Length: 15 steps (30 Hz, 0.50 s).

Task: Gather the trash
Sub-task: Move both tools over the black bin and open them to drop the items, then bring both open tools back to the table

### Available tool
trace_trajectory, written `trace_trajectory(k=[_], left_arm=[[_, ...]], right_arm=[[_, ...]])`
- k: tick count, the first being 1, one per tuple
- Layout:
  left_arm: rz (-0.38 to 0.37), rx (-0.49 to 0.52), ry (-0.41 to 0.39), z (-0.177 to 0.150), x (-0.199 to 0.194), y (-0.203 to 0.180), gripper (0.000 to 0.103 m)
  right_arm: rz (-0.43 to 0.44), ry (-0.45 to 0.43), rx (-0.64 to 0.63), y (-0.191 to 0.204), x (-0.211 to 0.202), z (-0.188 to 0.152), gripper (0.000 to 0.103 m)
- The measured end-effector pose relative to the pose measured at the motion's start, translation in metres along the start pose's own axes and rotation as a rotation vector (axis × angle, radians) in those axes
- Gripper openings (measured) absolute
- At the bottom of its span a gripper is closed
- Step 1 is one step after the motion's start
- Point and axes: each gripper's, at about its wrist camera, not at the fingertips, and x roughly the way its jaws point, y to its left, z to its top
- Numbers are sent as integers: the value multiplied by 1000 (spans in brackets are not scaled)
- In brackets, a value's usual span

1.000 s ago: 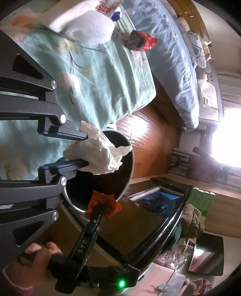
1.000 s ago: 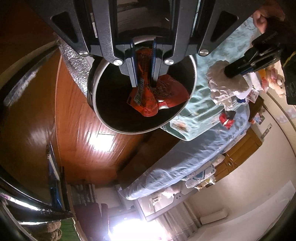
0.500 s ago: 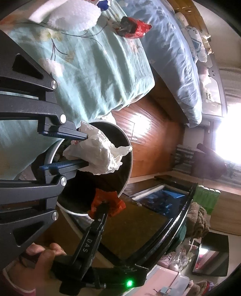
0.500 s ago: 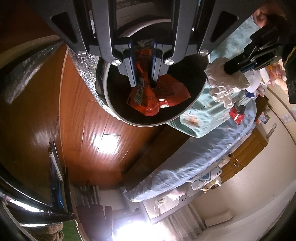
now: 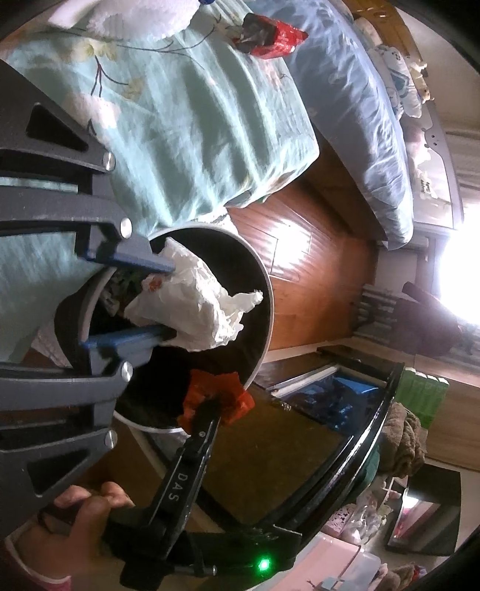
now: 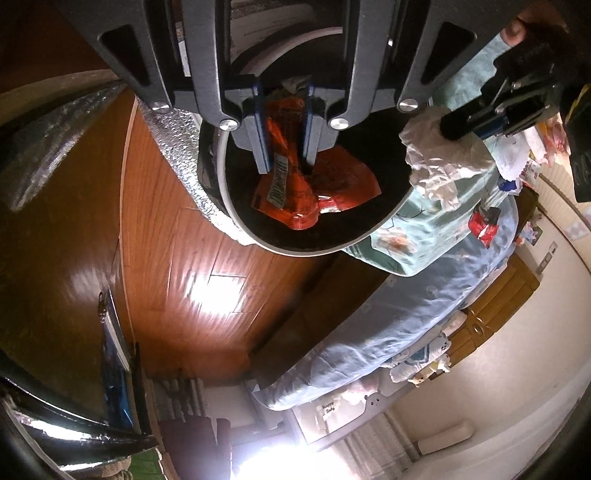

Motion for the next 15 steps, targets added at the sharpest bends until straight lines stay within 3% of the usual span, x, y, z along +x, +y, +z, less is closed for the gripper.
trace_trajectory(k=[1,3,9,11,13,15], left_arm=[[1,-1,-3,0,-1,0,37],[0,-7,-7,-2,-3,4,48],[-1,-40,-27,-16,-22,12,56],[-1,-60,-39,-26,-33,19,57],[4,-77,-49,-34,-44,25,58],[7,-96,-61,-44,-55,31,60]], right_arm=[[-4,-1,1,0,-1,0,30],[-2,-9,3,2,-2,1,49],[9,-27,4,9,-10,-4,56],[19,-36,-3,16,-15,-8,61],[33,-45,-13,24,-19,-12,73],[51,-47,-17,32,-22,-16,76]])
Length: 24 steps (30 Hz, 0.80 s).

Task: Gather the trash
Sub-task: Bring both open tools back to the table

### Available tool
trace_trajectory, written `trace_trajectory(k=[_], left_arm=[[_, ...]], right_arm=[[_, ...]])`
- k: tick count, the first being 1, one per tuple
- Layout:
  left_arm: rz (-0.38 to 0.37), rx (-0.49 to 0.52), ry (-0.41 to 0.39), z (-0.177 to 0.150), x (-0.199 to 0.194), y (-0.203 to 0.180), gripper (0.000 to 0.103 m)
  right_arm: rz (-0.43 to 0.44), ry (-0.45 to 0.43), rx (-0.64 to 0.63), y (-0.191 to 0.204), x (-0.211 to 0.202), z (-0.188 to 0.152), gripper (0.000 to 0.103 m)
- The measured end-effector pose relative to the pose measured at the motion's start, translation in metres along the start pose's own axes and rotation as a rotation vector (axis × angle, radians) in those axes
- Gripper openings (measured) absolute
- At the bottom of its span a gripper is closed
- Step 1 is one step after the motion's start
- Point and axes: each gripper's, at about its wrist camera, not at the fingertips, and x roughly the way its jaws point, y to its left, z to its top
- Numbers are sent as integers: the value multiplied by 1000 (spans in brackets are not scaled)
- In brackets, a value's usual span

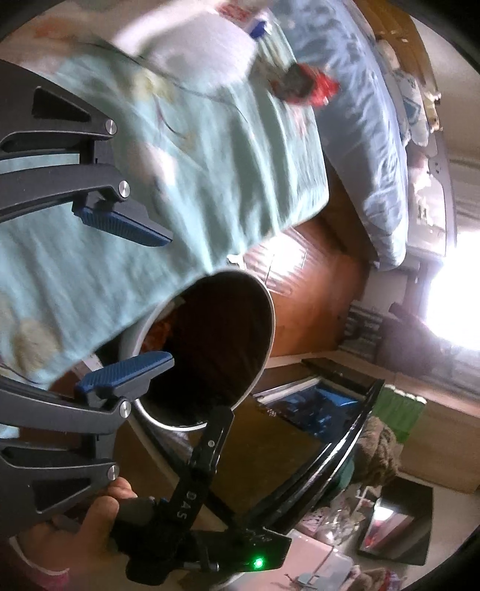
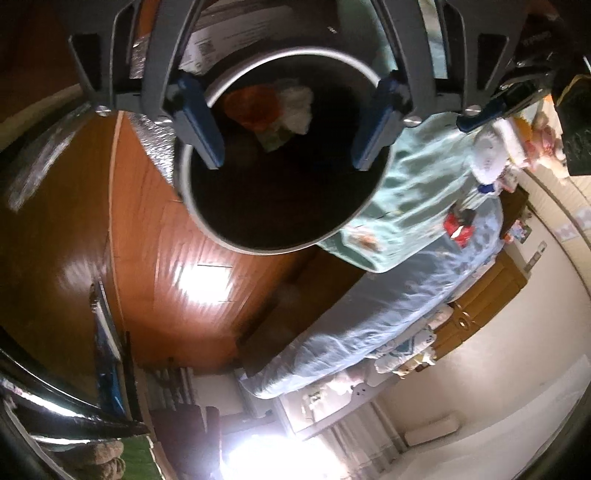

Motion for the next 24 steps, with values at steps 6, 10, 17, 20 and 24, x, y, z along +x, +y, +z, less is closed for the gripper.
trace_trajectory(k=[6,10,17,20,24], left_arm=[[26,-62,-29,-28,-38,28,60],[53,-93,-43,-46,-63,42,60],[98,-153,-63,-73,-104,66,61],[116,-180,-75,-81,-121,79,61],[140,-223,-88,-93,-136,93,61]], right_arm=[[66,1,-19,32,-6,-14,81],[100,9,-32,53,-6,-23,82],[153,49,-69,88,2,-40,83],[173,59,-89,103,4,-46,83],[202,74,-114,123,8,-56,83]])
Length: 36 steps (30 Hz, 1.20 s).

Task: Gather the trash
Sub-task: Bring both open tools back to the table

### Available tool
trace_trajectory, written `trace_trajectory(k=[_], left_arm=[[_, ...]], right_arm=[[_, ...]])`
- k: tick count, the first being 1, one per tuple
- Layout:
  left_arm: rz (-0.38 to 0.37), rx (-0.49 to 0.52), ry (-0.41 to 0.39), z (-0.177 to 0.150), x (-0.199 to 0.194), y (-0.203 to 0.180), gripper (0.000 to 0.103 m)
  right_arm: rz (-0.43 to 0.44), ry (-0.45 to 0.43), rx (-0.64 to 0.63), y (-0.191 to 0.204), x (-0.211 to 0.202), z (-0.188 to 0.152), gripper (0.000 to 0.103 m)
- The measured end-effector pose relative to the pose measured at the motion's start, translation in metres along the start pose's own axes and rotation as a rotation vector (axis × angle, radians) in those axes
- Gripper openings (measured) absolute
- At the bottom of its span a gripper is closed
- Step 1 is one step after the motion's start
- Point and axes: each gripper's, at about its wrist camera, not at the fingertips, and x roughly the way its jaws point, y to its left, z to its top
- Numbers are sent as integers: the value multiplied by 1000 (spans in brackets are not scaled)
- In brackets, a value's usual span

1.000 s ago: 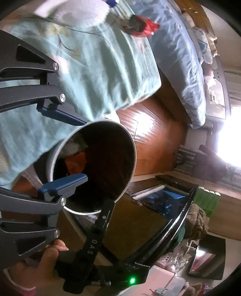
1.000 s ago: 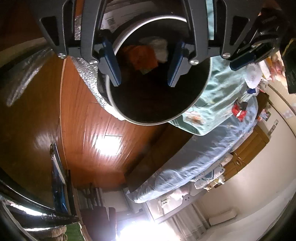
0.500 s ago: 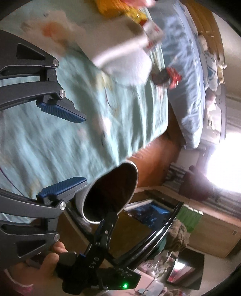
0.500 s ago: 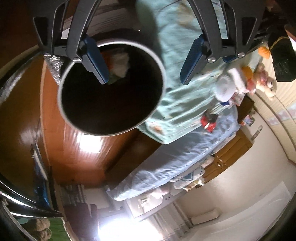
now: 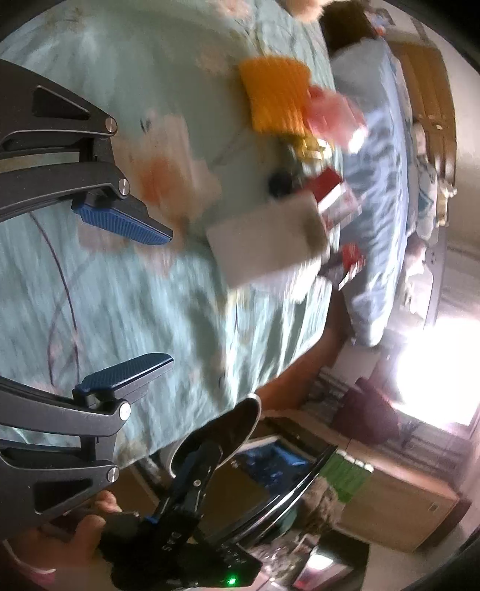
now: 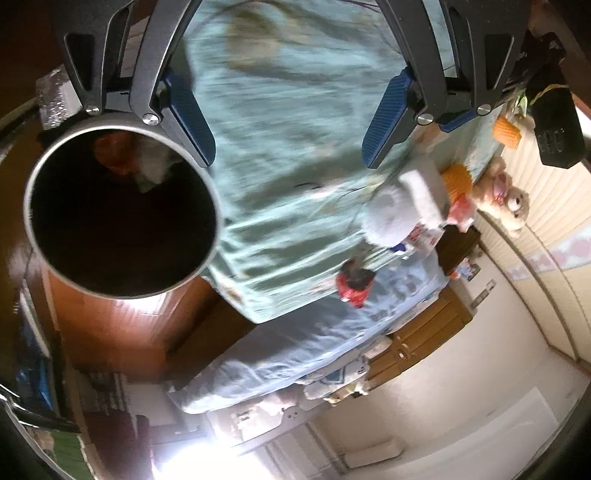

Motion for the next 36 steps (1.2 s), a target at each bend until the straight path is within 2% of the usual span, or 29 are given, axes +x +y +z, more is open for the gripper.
trace_trajectory(k=[13,20,27,36], left_arm=[[111,-127,-32,-15,-46,60,61],[138,-167,-38,-16,-53,70,61],[149,-178,-40,-7,-55,79,61],[182,-151,-45,23,-42,103,61]], right_arm=[[95,62,-112,70,36,-13,83],[120,84,-153,94,51,-19,83],[133,95,-178,109,62,-18,83],[127,98,-203,121,81,-16,83]])
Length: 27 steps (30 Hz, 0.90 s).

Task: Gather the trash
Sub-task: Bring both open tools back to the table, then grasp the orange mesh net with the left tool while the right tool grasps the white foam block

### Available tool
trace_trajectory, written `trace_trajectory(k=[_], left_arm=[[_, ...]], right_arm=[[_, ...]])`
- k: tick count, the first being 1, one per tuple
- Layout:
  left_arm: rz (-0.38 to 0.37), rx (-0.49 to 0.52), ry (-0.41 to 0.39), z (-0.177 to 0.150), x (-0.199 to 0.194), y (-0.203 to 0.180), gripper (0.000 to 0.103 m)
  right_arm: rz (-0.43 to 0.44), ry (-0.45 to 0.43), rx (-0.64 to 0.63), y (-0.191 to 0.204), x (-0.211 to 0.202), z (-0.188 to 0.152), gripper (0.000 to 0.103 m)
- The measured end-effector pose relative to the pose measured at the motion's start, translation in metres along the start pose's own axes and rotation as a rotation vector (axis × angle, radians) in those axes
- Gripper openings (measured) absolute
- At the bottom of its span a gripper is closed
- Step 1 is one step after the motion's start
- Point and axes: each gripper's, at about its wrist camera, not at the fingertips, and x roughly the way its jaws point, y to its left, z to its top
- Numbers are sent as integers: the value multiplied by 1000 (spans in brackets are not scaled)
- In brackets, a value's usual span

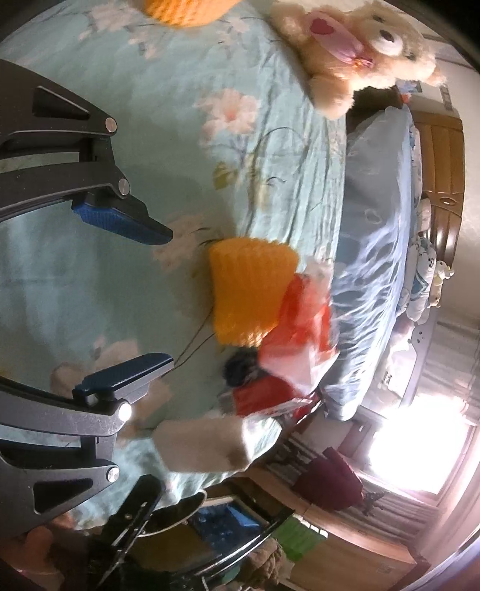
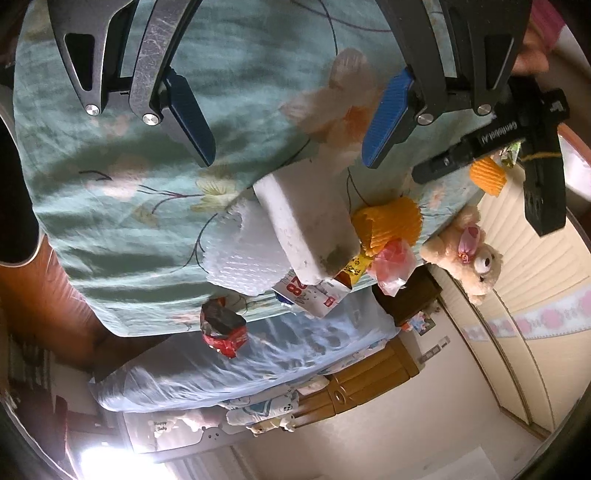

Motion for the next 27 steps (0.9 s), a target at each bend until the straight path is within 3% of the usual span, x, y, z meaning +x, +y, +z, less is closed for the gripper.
trace_trajectory(k=[10,12,13,15,17,20,27], left_arm=[[-17,-26,-13,34,31,18,60],[-19,-18,-19,38,37,17,59],[-18,-15,-13,39,40,17,57],[-20,-8,6,40,47,17,41],[-26,13,22,40,52,12,26],[-26,45,12,35,48,6,18],[-70,27,-2,16,29,1,14]], right_arm=[[-24,-13,-2,5,19,12,80],[-25,-9,-9,7,22,13,70],[-24,0,-11,8,25,14,54],[-20,25,-10,9,29,13,38],[-14,20,-14,10,27,10,36],[3,20,-14,9,21,8,29],[42,4,-14,6,-4,-2,27]])
